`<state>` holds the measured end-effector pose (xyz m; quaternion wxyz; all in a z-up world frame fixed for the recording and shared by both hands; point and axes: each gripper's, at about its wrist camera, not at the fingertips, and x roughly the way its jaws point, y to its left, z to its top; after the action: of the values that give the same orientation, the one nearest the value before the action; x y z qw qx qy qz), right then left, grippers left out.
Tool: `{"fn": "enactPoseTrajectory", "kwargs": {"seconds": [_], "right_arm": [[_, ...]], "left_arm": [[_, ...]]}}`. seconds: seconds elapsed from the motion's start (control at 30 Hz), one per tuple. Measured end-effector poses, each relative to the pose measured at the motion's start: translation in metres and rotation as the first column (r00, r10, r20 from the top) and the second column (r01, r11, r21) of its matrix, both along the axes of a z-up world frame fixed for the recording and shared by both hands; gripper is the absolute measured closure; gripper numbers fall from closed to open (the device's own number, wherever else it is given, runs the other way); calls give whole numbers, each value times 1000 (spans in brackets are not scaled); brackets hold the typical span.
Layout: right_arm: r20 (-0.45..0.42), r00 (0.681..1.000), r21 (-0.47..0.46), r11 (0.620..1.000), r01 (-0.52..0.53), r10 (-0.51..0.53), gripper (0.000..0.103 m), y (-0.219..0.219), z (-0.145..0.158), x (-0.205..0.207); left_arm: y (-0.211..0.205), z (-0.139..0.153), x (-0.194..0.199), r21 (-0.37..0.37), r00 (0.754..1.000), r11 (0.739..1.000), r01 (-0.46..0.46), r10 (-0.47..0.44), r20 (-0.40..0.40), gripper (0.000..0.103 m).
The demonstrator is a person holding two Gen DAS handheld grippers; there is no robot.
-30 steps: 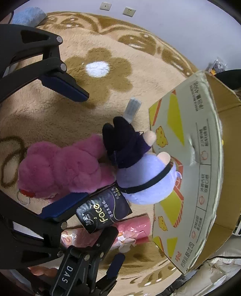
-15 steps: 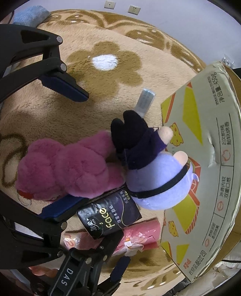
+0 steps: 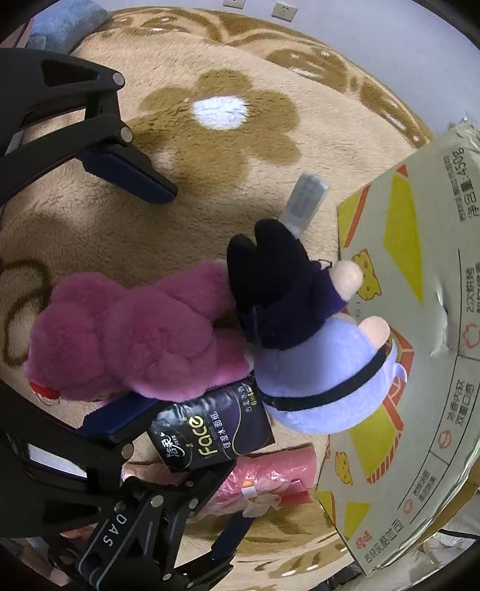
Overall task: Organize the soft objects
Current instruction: 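Close left tool on the pink bear plush while right tool grips the pink bag, then lift the pink bear and pink bag and carry them over the box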
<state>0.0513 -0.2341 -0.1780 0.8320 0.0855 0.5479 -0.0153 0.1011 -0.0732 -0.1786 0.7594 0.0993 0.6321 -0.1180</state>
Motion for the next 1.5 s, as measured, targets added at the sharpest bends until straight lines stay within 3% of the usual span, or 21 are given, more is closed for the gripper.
{"fn": "enactPoseTrajectory", "kwargs": {"seconds": [0.23,0.37,0.43,0.6,0.9,0.97,1.03,1.3,1.5], "right_arm": [[-9,1000,-38,999,6,-6,24,13,-4,0],[-5,1000,-51,999,15,-16,41,16,-5,-1],[-1,1000,-51,998,21,-21,55,15,-4,-2],[8,1000,-34,999,29,-29,56,18,-2,-1],[21,999,24,999,38,-39,60,-13,12,-8],[25,999,40,999,37,-38,64,-14,14,-11],[29,999,53,998,27,-28,78,-13,17,-12],[46,999,73,997,-16,13,85,-5,28,-16],[102,994,62,998,-34,27,85,-4,50,-27]], "left_arm": [[7,-1,-2,-19,1000,1000,-6,6,-12,13],[12,0,-7,-58,1000,998,-1,-1,-31,27],[14,2,-8,-79,999,997,2,-5,-39,34],[10,6,-18,-108,998,994,36,-40,-38,57],[8,21,-30,-81,1000,997,20,-19,4,59],[10,26,-27,-82,1000,997,12,-11,14,60],[13,30,-28,-89,1000,996,1,1,20,60],[28,46,-28,-77,998,996,-33,38,57,60],[33,78,-33,-41,980,998,-45,52,194,60]]}}
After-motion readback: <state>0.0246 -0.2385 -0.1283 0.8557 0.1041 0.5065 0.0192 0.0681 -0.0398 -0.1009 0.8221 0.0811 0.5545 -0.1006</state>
